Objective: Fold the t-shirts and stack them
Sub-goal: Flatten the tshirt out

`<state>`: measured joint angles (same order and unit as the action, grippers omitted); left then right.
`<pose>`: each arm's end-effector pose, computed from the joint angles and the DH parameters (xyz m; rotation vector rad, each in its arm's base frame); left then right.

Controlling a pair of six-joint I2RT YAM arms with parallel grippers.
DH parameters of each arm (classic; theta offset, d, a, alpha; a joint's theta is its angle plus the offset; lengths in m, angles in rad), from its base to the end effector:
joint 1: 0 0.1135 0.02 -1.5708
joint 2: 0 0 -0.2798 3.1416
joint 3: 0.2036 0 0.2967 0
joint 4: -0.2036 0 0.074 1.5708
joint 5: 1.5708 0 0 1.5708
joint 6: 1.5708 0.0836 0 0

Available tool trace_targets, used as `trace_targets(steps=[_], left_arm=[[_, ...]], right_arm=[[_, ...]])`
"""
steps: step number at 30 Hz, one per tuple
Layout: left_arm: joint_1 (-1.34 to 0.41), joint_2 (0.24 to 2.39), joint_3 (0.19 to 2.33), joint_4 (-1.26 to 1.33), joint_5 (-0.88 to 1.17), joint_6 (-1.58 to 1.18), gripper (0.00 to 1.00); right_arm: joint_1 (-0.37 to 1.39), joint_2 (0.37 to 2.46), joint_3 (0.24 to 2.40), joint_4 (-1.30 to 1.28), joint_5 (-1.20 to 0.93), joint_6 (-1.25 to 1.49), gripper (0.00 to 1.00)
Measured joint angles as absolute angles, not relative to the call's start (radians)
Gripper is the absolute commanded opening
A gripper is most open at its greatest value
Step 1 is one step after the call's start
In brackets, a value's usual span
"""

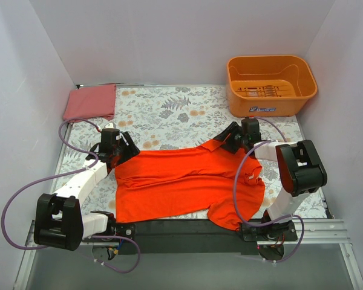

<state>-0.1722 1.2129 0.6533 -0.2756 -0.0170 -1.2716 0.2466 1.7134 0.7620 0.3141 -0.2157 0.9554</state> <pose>0.3015 -0.0510 0.1553 -1.3173 2.1343 -0.6226 0.3859 0.1156 0.0961 0.6923 2.2386 0.8756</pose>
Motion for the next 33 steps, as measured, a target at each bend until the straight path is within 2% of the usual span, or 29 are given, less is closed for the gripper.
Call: trace_targets(steps=[9,26,33], left_arm=[[-0.172,1.213,0.653,-0.276,-0.015,-1.272,0.64],[-0.172,1.214,0.649,-0.276,-0.015,-1.271,0.64],[-0.172,1.219,0.649,-0.276,-0.015,-1.271,0.64]], right_arm=[[0.261,1.784,0.854,0.311,-0.224,0.973,0.64],[0.289,1.958,1.183,0.305,-0.318,0.949,0.62],[0.290,1.960,1.158,0.306,-0.345,0.884,0.59]])
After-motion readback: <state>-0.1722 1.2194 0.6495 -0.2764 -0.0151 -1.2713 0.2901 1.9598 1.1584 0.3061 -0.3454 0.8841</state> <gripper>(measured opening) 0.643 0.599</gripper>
